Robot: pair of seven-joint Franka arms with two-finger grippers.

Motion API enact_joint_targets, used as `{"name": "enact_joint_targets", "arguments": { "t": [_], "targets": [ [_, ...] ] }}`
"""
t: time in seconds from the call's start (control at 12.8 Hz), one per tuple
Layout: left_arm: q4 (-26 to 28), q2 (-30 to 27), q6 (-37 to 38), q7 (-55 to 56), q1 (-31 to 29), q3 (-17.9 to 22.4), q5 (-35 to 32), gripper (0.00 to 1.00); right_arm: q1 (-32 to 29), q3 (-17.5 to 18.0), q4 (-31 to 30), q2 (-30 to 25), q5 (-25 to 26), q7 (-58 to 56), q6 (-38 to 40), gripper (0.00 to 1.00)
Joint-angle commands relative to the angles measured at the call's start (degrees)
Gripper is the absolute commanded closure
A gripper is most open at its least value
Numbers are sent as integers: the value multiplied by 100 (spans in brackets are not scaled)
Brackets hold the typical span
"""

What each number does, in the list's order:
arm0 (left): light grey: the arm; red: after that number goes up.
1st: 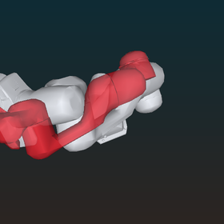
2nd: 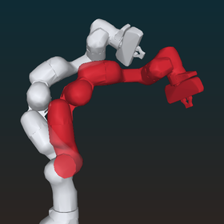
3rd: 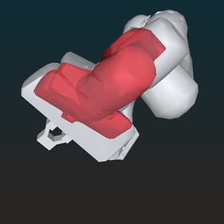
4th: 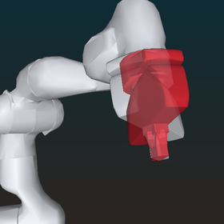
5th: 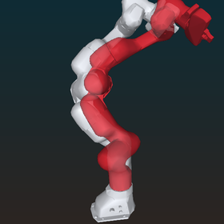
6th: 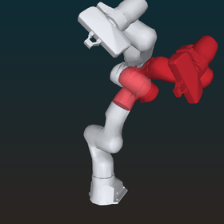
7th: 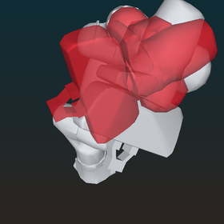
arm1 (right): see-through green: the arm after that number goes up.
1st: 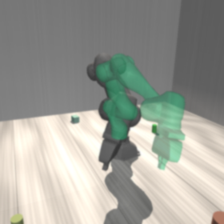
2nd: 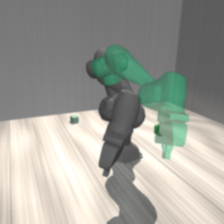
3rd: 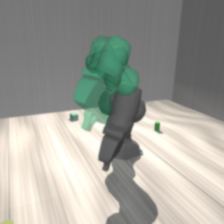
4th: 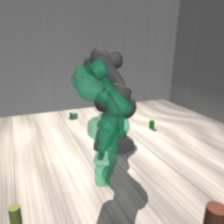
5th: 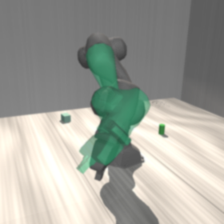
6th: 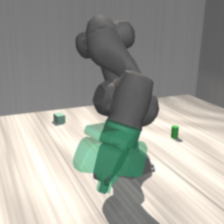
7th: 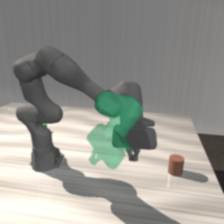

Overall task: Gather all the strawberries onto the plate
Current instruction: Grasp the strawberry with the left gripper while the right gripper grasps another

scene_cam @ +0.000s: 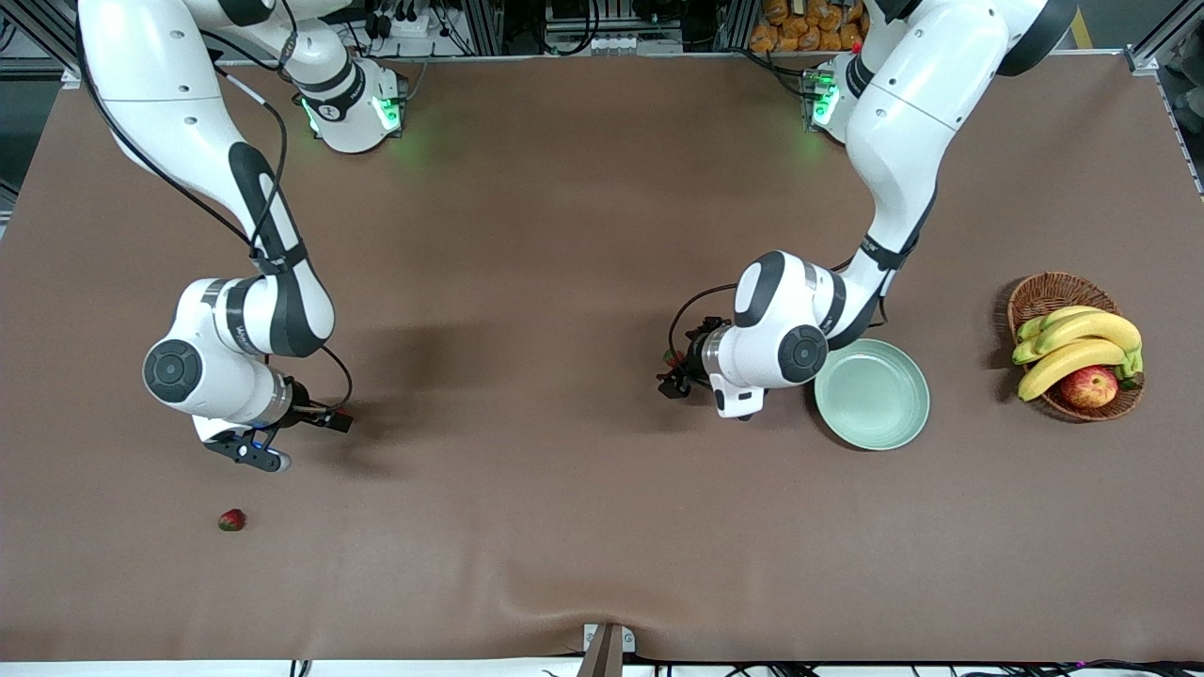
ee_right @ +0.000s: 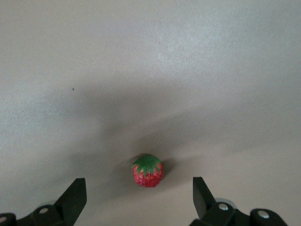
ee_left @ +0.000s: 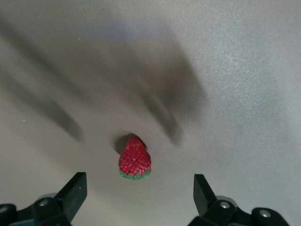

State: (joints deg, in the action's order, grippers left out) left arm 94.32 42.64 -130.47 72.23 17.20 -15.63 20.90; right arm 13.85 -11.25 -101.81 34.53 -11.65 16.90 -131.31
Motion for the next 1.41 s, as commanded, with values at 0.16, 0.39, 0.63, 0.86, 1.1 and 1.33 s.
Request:
{"name": "enact_joint_targets", "arguments": {
  "t": [0.16,0.39,0.63,0.86,1.1,1.33],
  "targets": [
    [-45,104,-66,423,100,42,-253,2,-32,79,-40,212,-223,68,-132,0],
    [-54,201,-66,458,100,42,-358,7,-84,79,-32,256,-232,59,-149,0],
    [-54,218,-66,528,108,42,-359,15,-84,79,-41,282,-232,59,-149,0],
    [-54,245,-75,616,144,42,-359,29,-67,79,-50,291,-232,50,-149,0],
    [-63,245,-66,678,153,42,-350,58,-75,79,-67,291,-232,-2,-237,100],
    [-89,227,-66,678,91,42,-341,100,-49,79,-120,291,-232,-11,-255,100]
  ]
}}
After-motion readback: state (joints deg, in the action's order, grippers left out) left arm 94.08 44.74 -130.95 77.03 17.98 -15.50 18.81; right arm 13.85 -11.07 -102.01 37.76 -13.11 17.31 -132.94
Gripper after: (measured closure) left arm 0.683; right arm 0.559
